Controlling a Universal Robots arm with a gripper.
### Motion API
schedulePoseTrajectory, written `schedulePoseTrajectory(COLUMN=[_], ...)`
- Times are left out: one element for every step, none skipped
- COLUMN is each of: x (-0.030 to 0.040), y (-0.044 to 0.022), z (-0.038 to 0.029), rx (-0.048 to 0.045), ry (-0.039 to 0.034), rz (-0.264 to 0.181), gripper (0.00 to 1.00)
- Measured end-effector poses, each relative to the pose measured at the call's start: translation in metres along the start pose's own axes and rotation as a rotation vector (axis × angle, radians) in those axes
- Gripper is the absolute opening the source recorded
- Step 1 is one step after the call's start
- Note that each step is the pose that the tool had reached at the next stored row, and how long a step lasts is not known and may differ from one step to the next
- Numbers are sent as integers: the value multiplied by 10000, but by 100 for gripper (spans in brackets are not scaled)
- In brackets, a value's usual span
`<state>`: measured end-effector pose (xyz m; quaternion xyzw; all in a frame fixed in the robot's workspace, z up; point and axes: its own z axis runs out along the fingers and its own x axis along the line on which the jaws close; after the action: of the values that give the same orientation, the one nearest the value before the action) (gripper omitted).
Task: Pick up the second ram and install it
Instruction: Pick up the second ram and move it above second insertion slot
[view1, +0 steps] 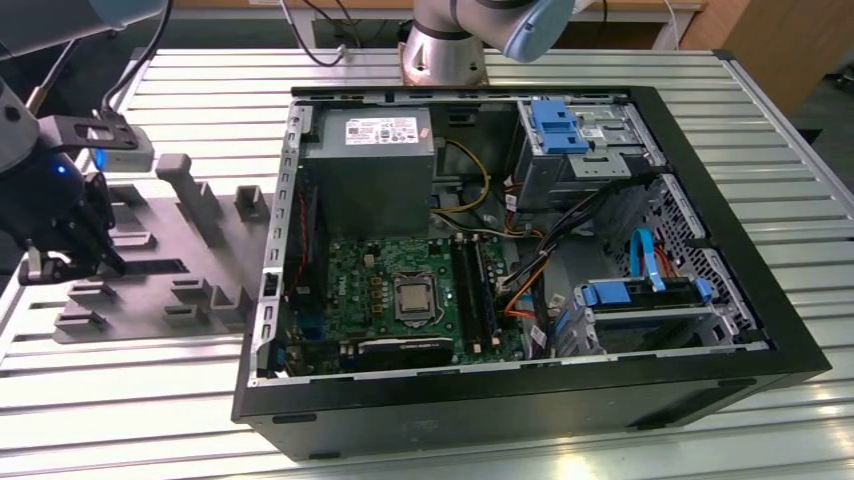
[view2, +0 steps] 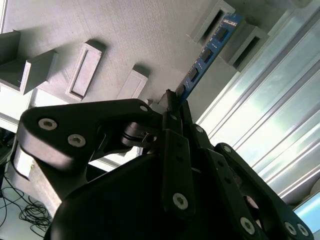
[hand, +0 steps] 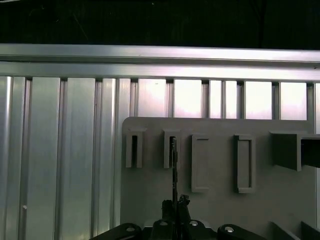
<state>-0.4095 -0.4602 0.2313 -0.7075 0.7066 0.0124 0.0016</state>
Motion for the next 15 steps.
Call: schedulePoseTrajectory(x=[0,0,0,0,0,0,0,-1,-1,-1,-1,-1,-1,-1,-1], y=[0,0,0,0,0,0,0,1,0,0,1,1,1,1,1], z=[-3,-6,-9,-12,-19,-22,-25,-29,-32,-34,-36,-38,-40,-43,-46], rx=[0,0,0,1,-2,0,0,0,1,1,1,0,0,0,-1], ry=[0,0,0,0,1,0,0,0,0,-1,0,0,0,0,1], rz=[0,0,0,0,-1,0,0,0,0,0,0,0,0,0,0], gripper=[14,14,14,14,14,14,14,14,14,14,14,14,14,14,14])
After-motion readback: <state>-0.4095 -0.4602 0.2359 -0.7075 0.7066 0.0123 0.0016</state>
